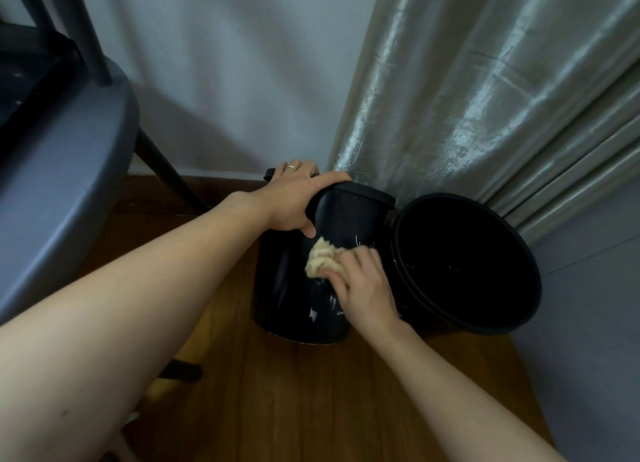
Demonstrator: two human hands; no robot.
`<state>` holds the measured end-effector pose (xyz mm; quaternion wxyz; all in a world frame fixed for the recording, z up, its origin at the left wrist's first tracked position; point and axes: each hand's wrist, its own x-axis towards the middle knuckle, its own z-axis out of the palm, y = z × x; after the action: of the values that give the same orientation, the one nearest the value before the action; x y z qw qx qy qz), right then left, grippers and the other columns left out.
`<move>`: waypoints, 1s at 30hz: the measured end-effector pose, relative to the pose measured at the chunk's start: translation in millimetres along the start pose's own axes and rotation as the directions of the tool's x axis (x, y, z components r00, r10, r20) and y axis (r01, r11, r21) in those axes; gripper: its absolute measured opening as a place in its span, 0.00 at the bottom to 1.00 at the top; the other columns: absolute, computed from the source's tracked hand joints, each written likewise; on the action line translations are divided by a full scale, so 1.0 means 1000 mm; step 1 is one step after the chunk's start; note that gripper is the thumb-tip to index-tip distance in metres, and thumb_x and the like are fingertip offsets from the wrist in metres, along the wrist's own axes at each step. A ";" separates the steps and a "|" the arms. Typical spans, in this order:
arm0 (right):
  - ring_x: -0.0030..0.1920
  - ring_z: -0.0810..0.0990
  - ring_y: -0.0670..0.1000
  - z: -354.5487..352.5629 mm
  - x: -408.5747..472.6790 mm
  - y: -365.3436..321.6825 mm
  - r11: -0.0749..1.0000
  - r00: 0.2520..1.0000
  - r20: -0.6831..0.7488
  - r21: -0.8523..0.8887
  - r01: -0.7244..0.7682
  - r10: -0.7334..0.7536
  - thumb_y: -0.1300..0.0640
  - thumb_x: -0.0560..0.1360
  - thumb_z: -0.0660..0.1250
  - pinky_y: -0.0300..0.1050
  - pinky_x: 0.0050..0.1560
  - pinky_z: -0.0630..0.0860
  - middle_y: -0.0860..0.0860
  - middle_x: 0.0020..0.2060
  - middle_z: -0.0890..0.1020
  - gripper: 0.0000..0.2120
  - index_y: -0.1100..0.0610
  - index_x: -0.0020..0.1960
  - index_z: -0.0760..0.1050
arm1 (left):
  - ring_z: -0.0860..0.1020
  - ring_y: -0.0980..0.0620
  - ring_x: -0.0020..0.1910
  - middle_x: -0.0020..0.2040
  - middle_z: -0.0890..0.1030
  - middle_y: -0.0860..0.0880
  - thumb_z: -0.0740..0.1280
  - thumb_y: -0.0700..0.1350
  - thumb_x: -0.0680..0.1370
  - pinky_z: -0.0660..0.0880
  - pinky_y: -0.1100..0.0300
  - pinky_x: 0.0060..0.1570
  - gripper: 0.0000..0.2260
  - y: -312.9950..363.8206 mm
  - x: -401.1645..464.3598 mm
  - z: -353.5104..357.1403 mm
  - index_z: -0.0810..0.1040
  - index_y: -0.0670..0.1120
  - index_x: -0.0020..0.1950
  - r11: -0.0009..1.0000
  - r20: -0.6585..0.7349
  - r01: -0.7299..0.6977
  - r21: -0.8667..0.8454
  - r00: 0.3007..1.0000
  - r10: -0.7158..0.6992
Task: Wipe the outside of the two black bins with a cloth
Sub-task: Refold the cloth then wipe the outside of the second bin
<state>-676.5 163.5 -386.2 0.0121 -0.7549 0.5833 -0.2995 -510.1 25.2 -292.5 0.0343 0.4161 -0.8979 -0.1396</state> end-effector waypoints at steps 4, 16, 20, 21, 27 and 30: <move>0.43 0.73 0.54 0.001 -0.013 0.004 0.989 0.985 0.097 -0.019 0.145 -0.142 0.52 0.77 0.66 0.51 0.39 0.77 0.54 0.42 0.73 0.10 0.59 0.45 0.74 | 0.64 0.45 0.58 0.52 0.61 0.50 0.80 0.50 0.64 0.58 0.48 0.65 0.48 -0.001 0.000 0.001 0.54 0.63 0.76 1.000 0.001 0.006 -0.003 1.000 -0.006; 0.43 0.71 0.52 0.005 -0.028 -0.002 0.987 0.972 0.173 -0.007 0.162 -0.158 0.54 0.76 0.66 0.50 0.38 0.76 0.53 0.42 0.73 0.07 0.59 0.46 0.74 | 0.65 0.45 0.58 0.53 0.61 0.51 0.80 0.51 0.64 0.58 0.49 0.64 0.48 -0.005 0.002 0.003 0.54 0.63 0.76 1.000 -0.010 0.008 0.015 1.000 -0.008; 0.45 0.74 0.52 -0.008 -0.009 -0.006 0.995 0.999 0.037 0.091 -0.037 0.034 0.51 0.76 0.65 0.44 0.45 0.71 0.53 0.44 0.76 0.09 0.57 0.50 0.74 | 0.64 0.44 0.59 0.53 0.61 0.50 0.80 0.51 0.64 0.58 0.49 0.64 0.48 -0.004 0.000 0.002 0.54 0.62 0.76 1.000 -0.014 0.012 0.012 1.000 -0.012; 0.45 0.74 0.52 -0.014 0.000 -0.007 0.985 0.990 -0.027 0.108 -0.132 0.135 0.51 0.76 0.66 0.43 0.45 0.71 0.53 0.44 0.77 0.10 0.58 0.51 0.74 | 0.64 0.44 0.59 0.53 0.62 0.50 0.79 0.51 0.64 0.58 0.49 0.64 0.48 -0.004 0.000 0.002 0.54 0.62 0.76 1.000 -0.011 0.014 0.013 1.000 -0.014; 0.45 0.76 0.50 -0.047 0.040 -0.002 0.854 0.850 -0.087 0.083 -0.513 0.519 0.45 0.78 0.64 0.47 0.45 0.70 0.48 0.49 0.76 0.12 0.53 0.54 0.69 | 0.64 0.44 0.61 0.60 0.67 0.46 0.79 0.52 0.66 0.57 0.48 0.66 0.48 -0.002 0.001 0.002 0.52 0.62 0.76 1.000 0.003 0.012 0.005 1.000 -0.012; 0.44 0.76 0.52 -0.043 0.044 -0.005 0.844 0.844 -0.032 0.055 -0.534 0.536 0.45 0.78 0.64 0.47 0.42 0.67 0.49 0.49 0.75 0.11 0.52 0.52 0.68 | 0.64 0.44 0.61 0.58 0.66 0.48 0.79 0.52 0.66 0.57 0.48 0.66 0.47 0.000 0.000 0.001 0.52 0.63 0.76 1.000 0.000 0.007 0.005 1.000 -0.007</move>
<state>-685.9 140.6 -329.8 0.0982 -0.5551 0.7639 -0.3142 -510.4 25.4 -293.9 0.0326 0.4191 -0.8969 -0.1375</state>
